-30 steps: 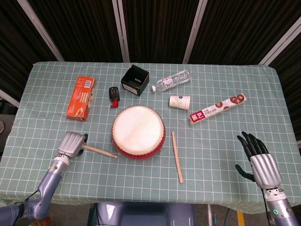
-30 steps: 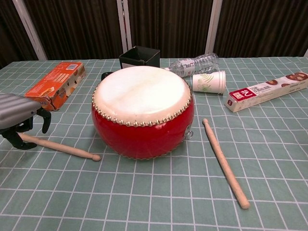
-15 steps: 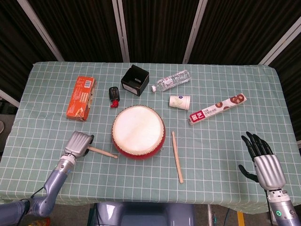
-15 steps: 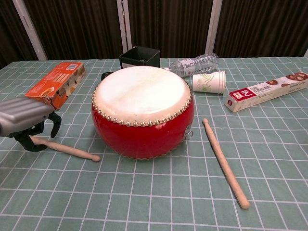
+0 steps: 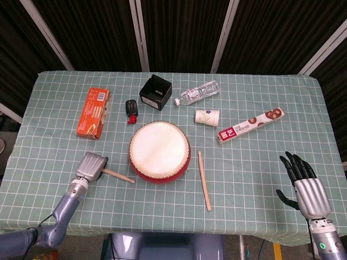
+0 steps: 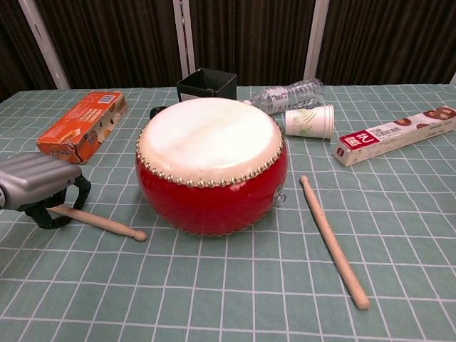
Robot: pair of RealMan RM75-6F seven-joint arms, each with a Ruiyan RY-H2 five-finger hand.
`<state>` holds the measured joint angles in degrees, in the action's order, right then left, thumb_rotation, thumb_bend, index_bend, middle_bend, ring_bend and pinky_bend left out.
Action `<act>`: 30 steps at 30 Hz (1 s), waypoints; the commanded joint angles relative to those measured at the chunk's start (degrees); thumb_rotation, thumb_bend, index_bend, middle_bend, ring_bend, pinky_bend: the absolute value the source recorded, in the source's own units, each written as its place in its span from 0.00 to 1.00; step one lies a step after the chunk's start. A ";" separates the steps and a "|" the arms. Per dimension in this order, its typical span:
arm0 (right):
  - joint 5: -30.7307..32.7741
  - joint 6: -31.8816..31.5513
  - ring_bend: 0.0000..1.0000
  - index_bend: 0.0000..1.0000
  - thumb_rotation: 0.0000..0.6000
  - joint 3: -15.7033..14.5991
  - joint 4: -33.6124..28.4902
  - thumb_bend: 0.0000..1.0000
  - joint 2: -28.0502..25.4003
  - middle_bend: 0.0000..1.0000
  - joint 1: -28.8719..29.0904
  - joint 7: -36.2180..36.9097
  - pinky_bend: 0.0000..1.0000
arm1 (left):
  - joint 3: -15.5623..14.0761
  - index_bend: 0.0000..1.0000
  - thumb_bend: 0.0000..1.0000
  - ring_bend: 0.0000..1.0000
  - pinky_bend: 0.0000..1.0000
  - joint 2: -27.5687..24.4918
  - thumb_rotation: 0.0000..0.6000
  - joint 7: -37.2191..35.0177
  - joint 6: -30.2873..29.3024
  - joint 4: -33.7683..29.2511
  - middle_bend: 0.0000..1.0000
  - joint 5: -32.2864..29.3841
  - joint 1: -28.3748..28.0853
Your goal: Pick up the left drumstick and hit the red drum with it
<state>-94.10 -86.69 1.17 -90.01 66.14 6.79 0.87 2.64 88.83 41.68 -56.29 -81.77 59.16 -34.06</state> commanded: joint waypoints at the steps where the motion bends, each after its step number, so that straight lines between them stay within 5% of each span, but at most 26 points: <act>1: 0.05 0.00 0.00 0.00 1.00 0.04 -0.03 0.29 -0.02 0.00 0.01 0.03 0.14 | -0.38 0.64 0.46 1.00 0.93 0.03 1.00 0.37 0.20 -0.16 1.00 -0.34 -0.13; 10: 0.34 0.14 0.00 0.00 1.00 0.07 -0.06 0.29 -0.07 0.00 -0.02 0.15 0.14 | -0.31 0.72 0.56 1.00 0.93 -2.89 1.00 -1.00 -1.59 -3.88 1.00 1.29 -0.12; 22: 0.33 -0.10 0.00 0.00 1.00 0.16 -0.12 0.29 -0.06 0.00 -0.12 -0.30 0.14 | 0.83 0.74 0.58 1.00 0.93 -15.39 1.00 -7.05 -8.93 -20.84 1.00 10.70 1.74; 30: 0.26 -0.02 0.00 0.00 1.00 0.15 -0.13 0.29 0.06 0.00 -0.07 -0.66 0.14 | 4.21 0.74 0.58 1.00 0.93 -22.75 1.00 -2.56 -13.03 -32.90 1.00 5.90 2.01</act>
<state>-93.85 -86.71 1.32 -90.15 66.19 6.72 0.21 5.25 67.73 37.14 -67.87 -112.21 67.60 -32.01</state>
